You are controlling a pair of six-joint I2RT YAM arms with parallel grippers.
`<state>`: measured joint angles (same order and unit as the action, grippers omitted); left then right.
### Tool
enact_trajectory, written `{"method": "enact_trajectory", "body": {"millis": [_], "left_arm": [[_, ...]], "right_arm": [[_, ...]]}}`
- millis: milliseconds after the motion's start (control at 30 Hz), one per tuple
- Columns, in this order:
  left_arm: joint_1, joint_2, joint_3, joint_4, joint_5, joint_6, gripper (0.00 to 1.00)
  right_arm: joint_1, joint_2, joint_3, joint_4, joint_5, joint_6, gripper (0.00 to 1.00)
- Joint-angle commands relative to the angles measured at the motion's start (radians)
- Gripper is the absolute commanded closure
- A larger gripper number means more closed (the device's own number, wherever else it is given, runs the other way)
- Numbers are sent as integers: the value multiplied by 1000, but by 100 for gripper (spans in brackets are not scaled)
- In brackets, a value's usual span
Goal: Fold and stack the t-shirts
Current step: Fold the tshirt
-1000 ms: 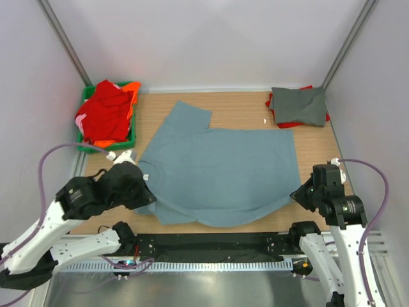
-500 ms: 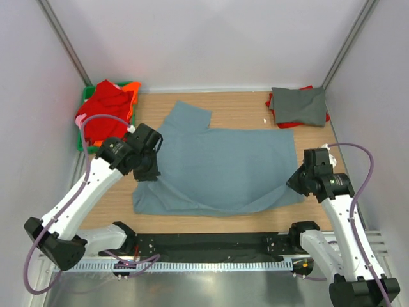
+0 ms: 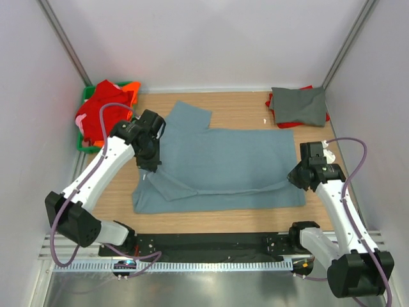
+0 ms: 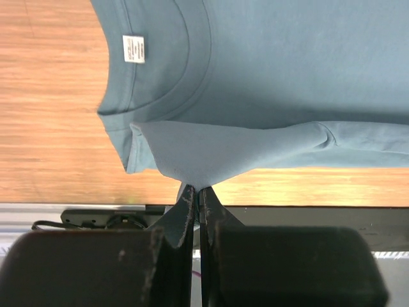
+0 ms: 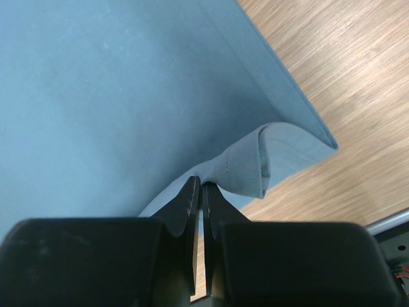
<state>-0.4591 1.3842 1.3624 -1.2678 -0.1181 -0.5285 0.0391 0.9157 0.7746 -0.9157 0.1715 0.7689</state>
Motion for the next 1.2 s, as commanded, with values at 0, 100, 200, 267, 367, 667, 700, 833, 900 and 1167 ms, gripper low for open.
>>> {"method": "enact_trajectory", "body": {"millis": [0, 100, 200, 267, 367, 667, 700, 833, 900, 1167], "left_arm": [[26, 29, 52, 34, 8, 51, 100], [37, 64, 73, 41, 2, 58, 100], [45, 96, 86, 44, -3, 61, 100], [48, 121, 92, 54, 0, 62, 100], [51, 157, 106, 62, -5, 64, 100], [114, 393, 247, 47, -52, 85, 91], [125, 445, 263, 35, -64, 87, 88], [171, 500, 340, 8, -90, 76, 31], [171, 462, 362, -10, -132, 70, 21], [169, 157, 175, 29, -134, -4, 15]], "right_arm": [[-25, 28, -23, 80, 11, -2, 92], [-68, 61, -51, 116, -18, -5, 92], [-84, 90, -66, 147, -35, -14, 92], [-85, 106, -69, 161, -40, -20, 91], [-93, 133, -67, 184, -40, -20, 89], [-133, 369, -32, 331, -66, 1, 56], [-134, 396, -22, 345, -72, -3, 44], [-137, 460, 28, 336, -44, -25, 14], [-137, 417, 49, 313, -8, -31, 12], [-94, 139, 130, 233, -16, -80, 5]]}}
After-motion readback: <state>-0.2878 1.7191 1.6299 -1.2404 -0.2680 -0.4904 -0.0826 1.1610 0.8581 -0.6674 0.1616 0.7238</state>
